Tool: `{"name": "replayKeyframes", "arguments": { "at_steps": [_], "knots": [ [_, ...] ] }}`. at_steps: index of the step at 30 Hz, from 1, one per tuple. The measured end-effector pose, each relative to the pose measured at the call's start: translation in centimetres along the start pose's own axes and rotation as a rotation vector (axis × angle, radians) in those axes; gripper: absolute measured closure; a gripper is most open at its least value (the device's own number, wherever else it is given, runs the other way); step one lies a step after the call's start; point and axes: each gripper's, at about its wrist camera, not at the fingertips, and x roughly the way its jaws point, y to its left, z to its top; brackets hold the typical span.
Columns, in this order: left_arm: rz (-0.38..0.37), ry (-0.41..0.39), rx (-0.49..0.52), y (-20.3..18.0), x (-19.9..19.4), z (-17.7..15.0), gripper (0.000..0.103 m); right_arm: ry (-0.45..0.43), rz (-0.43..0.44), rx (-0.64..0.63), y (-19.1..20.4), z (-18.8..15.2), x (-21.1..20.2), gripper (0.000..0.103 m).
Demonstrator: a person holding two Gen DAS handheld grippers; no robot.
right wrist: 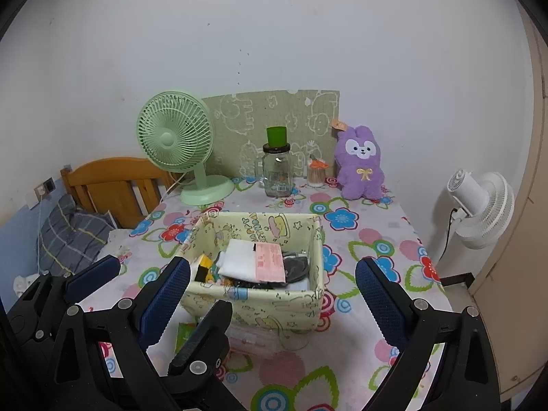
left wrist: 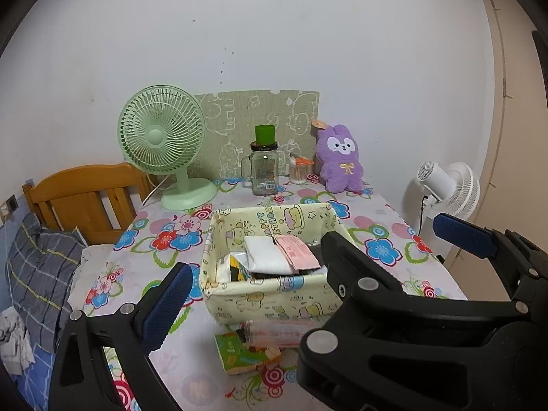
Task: Organize soft objects
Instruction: 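Withdraw both tools from the box toward the clear plastic bag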
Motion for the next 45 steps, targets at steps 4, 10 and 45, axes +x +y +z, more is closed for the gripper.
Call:
{"name": "replayKeyframes", "arguments": {
  "at_steps": [4,10,45],
  "knots": [
    [-0.007,-0.008,-0.003,-0.1,-0.8,-0.8,0.003,-0.009,-0.007,-0.007,0.2,-0.7,-1.0,0.004],
    [-0.013,-0.005,-0.005,-0.3,-1.5,-2.3,0.002,-0.010,-0.020,-0.011,0.4,-2.2,-1.9,0.004],
    [0.018,0.094,-0.046,2.0,2.4,-10.0,0.002,0.106,0.037,-0.014,2.1,-10.0,3.0,0.004]
  ]
}}
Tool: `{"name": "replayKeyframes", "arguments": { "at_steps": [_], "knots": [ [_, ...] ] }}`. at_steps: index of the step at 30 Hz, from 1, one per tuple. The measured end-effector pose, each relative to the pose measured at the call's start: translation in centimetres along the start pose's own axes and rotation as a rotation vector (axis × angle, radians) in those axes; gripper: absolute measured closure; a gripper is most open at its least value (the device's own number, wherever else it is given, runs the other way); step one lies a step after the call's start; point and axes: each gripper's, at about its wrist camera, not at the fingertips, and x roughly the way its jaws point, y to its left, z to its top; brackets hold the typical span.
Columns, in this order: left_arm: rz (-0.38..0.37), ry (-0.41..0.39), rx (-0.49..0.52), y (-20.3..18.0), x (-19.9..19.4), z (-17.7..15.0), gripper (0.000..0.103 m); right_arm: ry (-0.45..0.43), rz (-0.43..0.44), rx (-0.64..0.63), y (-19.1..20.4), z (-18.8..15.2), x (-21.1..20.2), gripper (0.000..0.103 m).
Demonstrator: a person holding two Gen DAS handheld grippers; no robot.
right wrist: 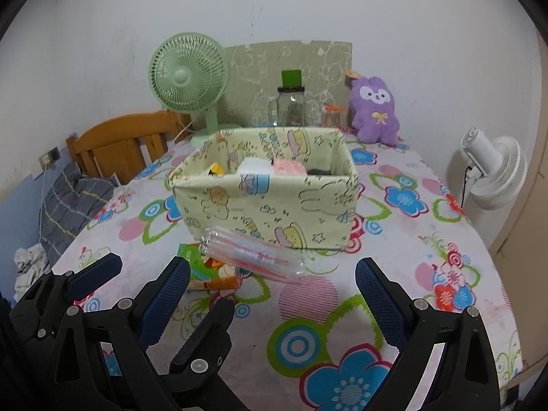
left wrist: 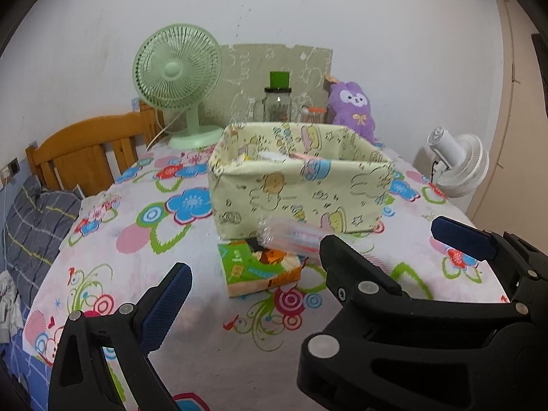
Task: Organize soft objects
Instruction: 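Withdraw both tools from the box toward the clear plastic bag, then grasp the clear plastic bag with the right tool while the left tool approaches the green tissue pack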
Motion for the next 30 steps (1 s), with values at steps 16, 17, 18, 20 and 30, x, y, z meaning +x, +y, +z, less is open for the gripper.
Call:
{"name": "replayKeyframes", "arguments": {
  "at_steps": [16,17,18,20,30],
  "knots": [
    [0.040,0.092,-0.040,2.3,3.6,-0.4,0.002,0.079,0.021,-0.037,1.5,0.0,4.5,0.004],
    [0.046,0.099,-0.043,2.4,3.9,-0.4,0.002,0.083,0.021,-0.039,1.5,0.0,4.8,0.004],
    [0.054,0.109,-0.045,2.6,4.3,-0.4,0.002,0.087,0.022,-0.042,1.6,0.1,5.1,0.004],
    [0.063,0.123,-0.046,2.8,4.8,-0.3,0.002,0.099,0.024,-0.046,1.8,0.2,5.8,0.004],
    [0.080,0.176,-0.035,3.5,6.9,0.0,0.002,0.137,0.036,-0.047,1.9,0.5,8.3,0.004]
  ]
}}
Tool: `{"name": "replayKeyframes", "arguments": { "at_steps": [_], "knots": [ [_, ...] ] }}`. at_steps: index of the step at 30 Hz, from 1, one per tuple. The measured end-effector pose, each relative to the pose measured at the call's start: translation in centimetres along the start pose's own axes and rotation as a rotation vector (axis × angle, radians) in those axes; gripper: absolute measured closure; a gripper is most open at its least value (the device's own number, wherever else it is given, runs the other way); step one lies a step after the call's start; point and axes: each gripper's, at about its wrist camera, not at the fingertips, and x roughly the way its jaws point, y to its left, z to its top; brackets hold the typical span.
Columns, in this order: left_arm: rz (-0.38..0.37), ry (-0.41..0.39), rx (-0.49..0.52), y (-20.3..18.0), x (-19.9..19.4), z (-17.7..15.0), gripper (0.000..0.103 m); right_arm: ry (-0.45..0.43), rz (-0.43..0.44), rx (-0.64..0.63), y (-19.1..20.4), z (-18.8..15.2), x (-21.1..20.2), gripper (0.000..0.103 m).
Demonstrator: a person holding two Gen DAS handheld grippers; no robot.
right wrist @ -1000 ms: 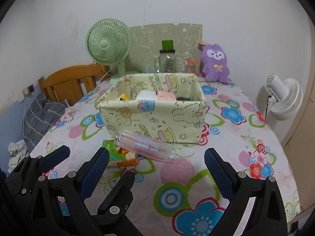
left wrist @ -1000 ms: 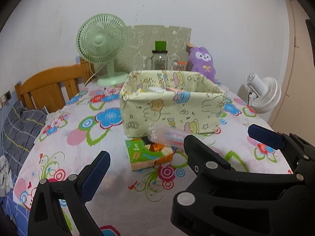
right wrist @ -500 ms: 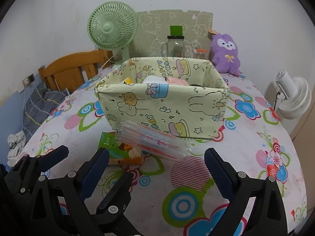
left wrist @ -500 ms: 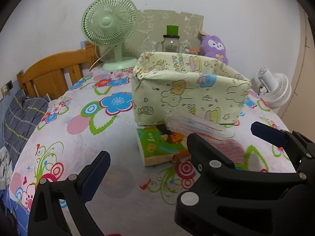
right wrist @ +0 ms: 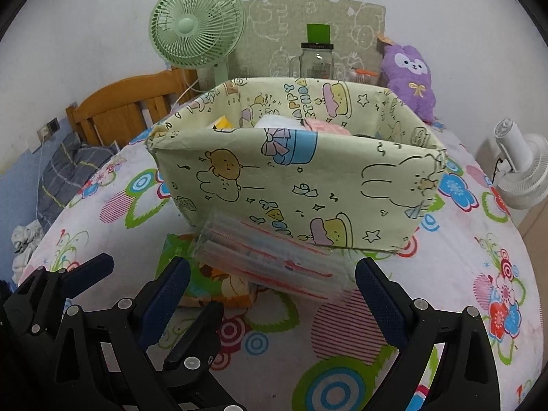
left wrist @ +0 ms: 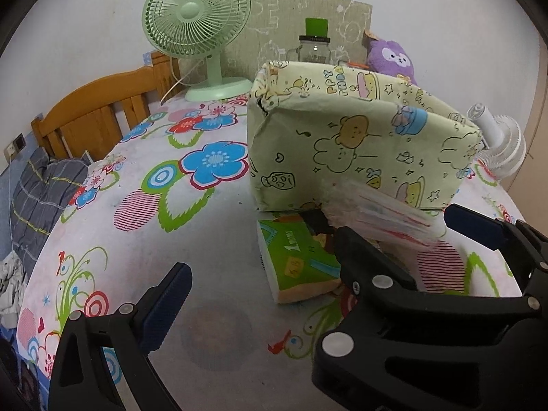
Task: Organize soft objects
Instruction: 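Grasp the clear plastic bag with the right tool while the left tool approaches the green tissue pack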
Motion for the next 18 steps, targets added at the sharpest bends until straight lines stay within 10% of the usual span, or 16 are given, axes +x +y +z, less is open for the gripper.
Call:
{"name": "replayKeyframes", "arguments": {
  "at_steps": [18],
  "knots": [
    [-0.005,0.030,0.006,0.1,1.3,0.4,0.002,0.029,0.020,-0.019,0.4,0.7,2.1,0.022]
  ]
}}
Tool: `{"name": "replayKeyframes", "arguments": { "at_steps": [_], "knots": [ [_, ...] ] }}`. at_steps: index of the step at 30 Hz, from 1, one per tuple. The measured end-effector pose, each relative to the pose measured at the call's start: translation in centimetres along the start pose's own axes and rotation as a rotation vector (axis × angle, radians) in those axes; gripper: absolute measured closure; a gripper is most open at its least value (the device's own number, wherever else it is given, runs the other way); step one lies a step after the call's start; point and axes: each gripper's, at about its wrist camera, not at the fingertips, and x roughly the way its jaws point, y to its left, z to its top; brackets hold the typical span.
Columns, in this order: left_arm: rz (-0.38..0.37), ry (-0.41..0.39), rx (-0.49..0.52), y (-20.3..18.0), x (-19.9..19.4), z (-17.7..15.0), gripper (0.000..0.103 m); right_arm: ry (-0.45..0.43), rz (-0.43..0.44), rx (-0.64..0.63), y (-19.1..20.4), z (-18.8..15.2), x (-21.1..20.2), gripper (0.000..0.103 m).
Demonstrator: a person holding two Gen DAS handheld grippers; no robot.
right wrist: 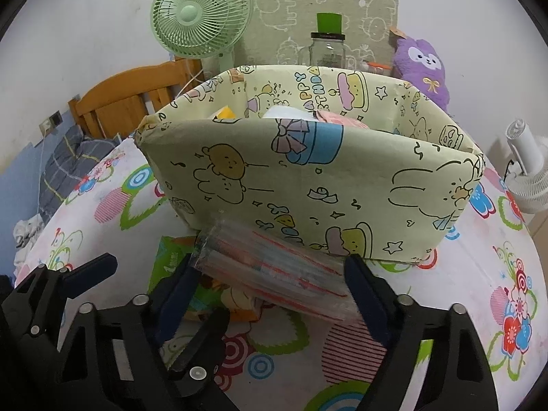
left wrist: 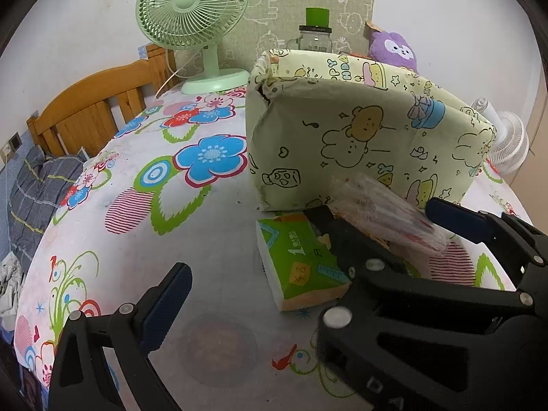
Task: Organize soft objects
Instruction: 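Grasp the clear plastic bag with the right tool while the left tool approaches the green tissue pack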
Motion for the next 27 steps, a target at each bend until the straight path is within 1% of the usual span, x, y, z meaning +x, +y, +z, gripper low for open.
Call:
{"name": "replayKeyframes", "arguments": {
  "at_steps": [1,3,7,9,12,18,23,27],
  "knots": [
    [-0.001,0.000,0.000,0.0,0.0,-0.1,0.002,0.001,-0.002,-0.002,0.0,0.0,0.0,0.024],
    [-0.004,-0.002,-0.003,0.1,-0.1,-0.1,0.002,0.001,-0.002,-0.003,0.0,0.0,-0.1,0.032],
    [-0.001,-0.009,-0.009,0.1,-0.4,0.0,0.002,-0.011,0.005,-0.008,0.0,0.0,-0.8,0.043],
    [0.001,-0.012,-0.008,0.0,-0.6,0.0,0.002,-0.022,-0.003,-0.016,0.0,0.0,-1.3,0.052],
    [0.000,-0.017,-0.007,-0.2,-0.9,0.0,0.002,-0.035,-0.026,-0.025,0.0,-0.1,-2.0,0.059],
    [-0.015,-0.049,0.010,-1.2,-2.1,0.1,0.002,-0.070,-0.054,0.003,-0.8,-0.3,-3.8,0.068],
    [-0.030,-0.079,0.032,-2.5,-3.2,0.5,0.002,-0.095,-0.062,0.056,-2.1,-0.4,-5.4,0.073],
    [-0.025,-0.094,0.036,-3.1,-3.7,0.8,0.002,-0.125,-0.088,0.095,-3.0,-0.6,-6.6,0.079]
  ]
}}
